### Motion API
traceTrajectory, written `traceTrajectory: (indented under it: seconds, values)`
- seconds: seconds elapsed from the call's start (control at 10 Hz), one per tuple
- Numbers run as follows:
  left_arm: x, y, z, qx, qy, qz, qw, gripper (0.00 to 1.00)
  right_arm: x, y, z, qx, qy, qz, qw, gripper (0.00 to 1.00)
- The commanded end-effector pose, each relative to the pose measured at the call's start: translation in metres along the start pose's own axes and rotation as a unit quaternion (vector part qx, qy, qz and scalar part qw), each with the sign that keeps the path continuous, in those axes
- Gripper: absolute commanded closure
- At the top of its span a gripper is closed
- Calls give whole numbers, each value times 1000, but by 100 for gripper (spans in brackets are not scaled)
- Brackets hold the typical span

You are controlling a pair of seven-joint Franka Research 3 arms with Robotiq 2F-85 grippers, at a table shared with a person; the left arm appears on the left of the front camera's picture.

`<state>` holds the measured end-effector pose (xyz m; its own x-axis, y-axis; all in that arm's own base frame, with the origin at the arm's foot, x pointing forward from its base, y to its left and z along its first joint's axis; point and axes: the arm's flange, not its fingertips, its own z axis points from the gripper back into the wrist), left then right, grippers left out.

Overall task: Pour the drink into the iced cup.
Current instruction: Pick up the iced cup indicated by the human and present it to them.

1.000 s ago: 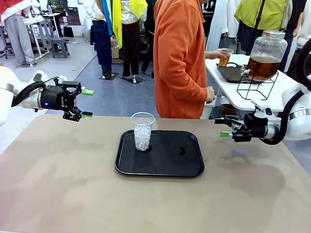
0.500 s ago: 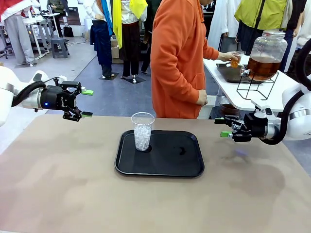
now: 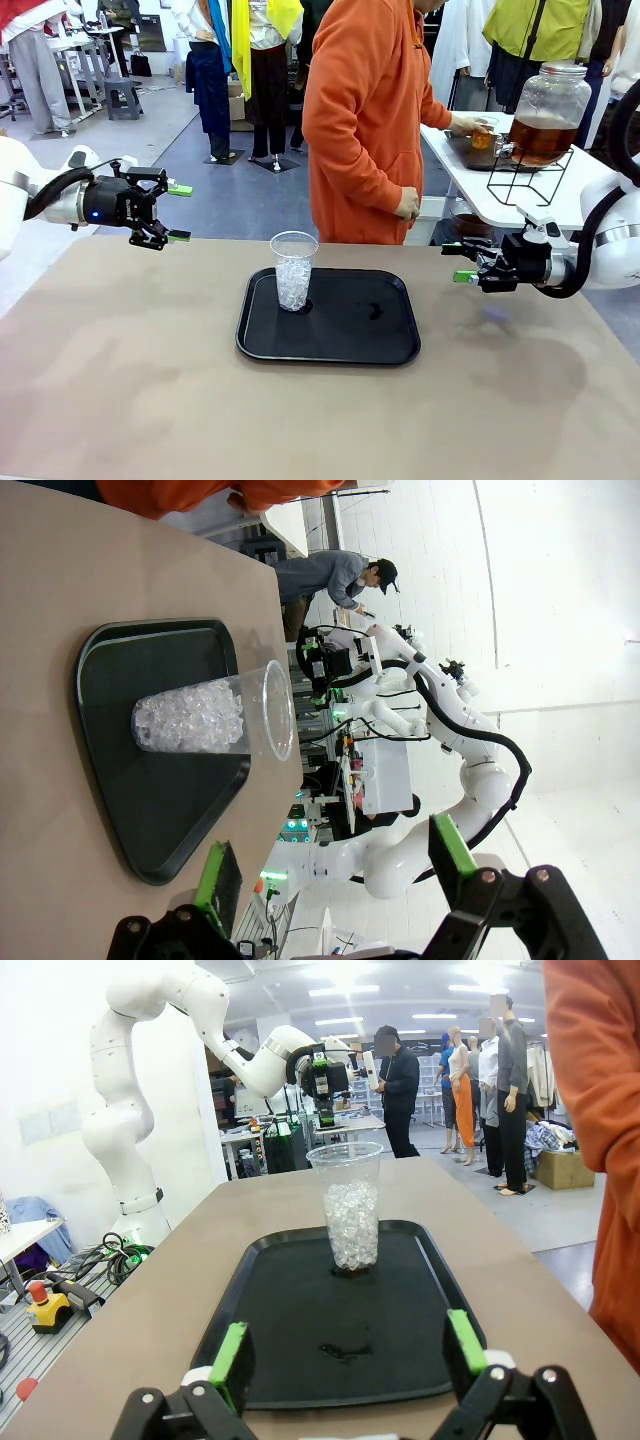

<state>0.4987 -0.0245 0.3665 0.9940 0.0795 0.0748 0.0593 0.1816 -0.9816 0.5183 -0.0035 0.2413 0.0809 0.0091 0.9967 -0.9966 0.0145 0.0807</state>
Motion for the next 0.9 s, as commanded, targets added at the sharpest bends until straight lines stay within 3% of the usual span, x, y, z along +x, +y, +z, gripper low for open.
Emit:
traceTrajectory:
  seconds: [0.0, 0.8]
  values:
    - [-1, -2, 1, 3, 1, 3, 1000, 0, 3, -1, -1, -1, -2, 3, 1000, 0]
    - [-1, -2, 1, 3, 1, 3, 1000, 0, 3, -1, -1, -1, -2, 3, 1000, 0]
